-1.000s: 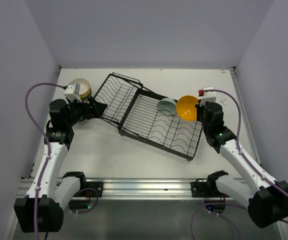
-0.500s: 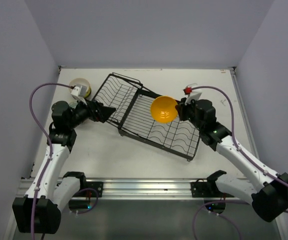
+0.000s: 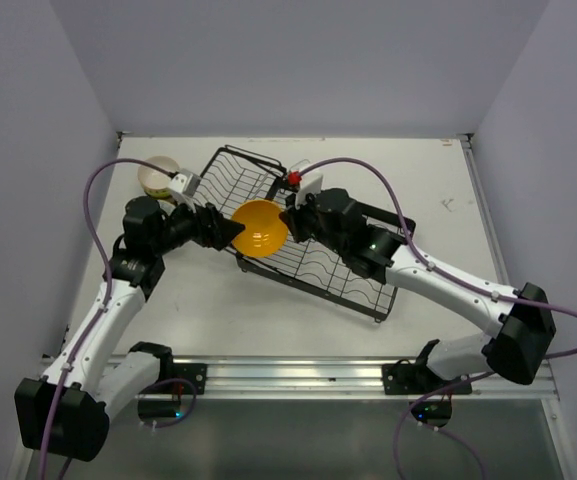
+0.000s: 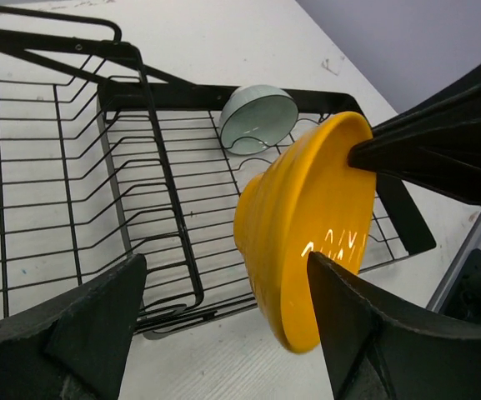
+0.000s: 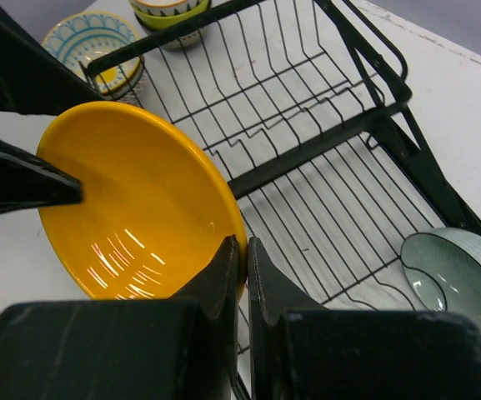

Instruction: Unload the bowls from the dish rack

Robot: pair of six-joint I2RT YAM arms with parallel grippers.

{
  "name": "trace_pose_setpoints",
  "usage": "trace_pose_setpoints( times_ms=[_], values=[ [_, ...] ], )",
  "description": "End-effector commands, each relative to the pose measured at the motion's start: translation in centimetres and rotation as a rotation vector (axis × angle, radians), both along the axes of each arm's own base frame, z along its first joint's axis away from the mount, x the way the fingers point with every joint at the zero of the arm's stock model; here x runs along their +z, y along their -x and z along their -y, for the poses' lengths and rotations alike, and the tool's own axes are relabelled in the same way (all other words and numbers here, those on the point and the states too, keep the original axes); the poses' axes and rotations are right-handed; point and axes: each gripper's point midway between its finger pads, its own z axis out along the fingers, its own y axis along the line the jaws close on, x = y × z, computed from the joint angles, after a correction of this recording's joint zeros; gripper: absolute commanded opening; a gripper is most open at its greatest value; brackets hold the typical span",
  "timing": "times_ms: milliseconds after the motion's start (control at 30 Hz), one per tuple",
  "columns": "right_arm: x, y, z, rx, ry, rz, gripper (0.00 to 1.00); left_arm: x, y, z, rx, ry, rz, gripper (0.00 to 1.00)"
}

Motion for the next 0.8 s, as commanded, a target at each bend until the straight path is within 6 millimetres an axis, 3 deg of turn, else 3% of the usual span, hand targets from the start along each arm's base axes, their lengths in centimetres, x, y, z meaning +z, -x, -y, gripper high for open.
trace_pose_setpoints(
  times_ms=[0, 67, 267, 433, 500, 567, 600, 700, 767],
  values=[
    [3.3, -0.2, -1.7, -0.006, -0.046, 0.052, 0.0, -0.1, -1.0, -0.6, 0.045, -0.074, -0.009, 0.77],
    [3.0, 0.2, -2.3, 0.007, -0.034, 0.045, 0.0, -0.6, -1.1, -0.7, 0.058, -0.092, -0.022, 0.7],
    [3.0, 0.4, -2.2, 0.011, -0.031, 0.039, 0.0, -1.1, -1.7, -1.4, 0.107, -0.12, -0.044, 0.17],
    [2.3, 0.5, -2.3, 0.013, -0.022, 0.019, 0.0, -1.4, -1.8, -1.4, 0.11, -0.122, -0.062, 0.01],
    [2.1, 0.7, -2.7, 0.023, -0.027, 0.006, 0.02, -1.6, -1.9, -1.5, 0.117, -0.126, -0.068, 0.0],
    [2.0, 1.0, -3.0, 0.041, -0.033, -0.006, 0.2, -1.9, -2.1, -1.8, 0.142, -0.134, -0.085, 0.0],
    [2.0, 1.1, -3.1, 0.046, -0.034, -0.007, 0.37, -2.1, -2.3, -2.1, 0.16, -0.141, -0.095, 0.0],
    [2.2, 1.4, -2.8, 0.048, -0.048, -0.008, 0.65, -2.4, -2.9, -2.9, 0.226, -0.147, -0.133, 0.0],
    [2.5, 1.5, -2.5, 0.047, -0.054, 0.004, 0.74, -2.4, -3.2, -3.1, 0.243, -0.146, -0.137, 0.0]
  ],
)
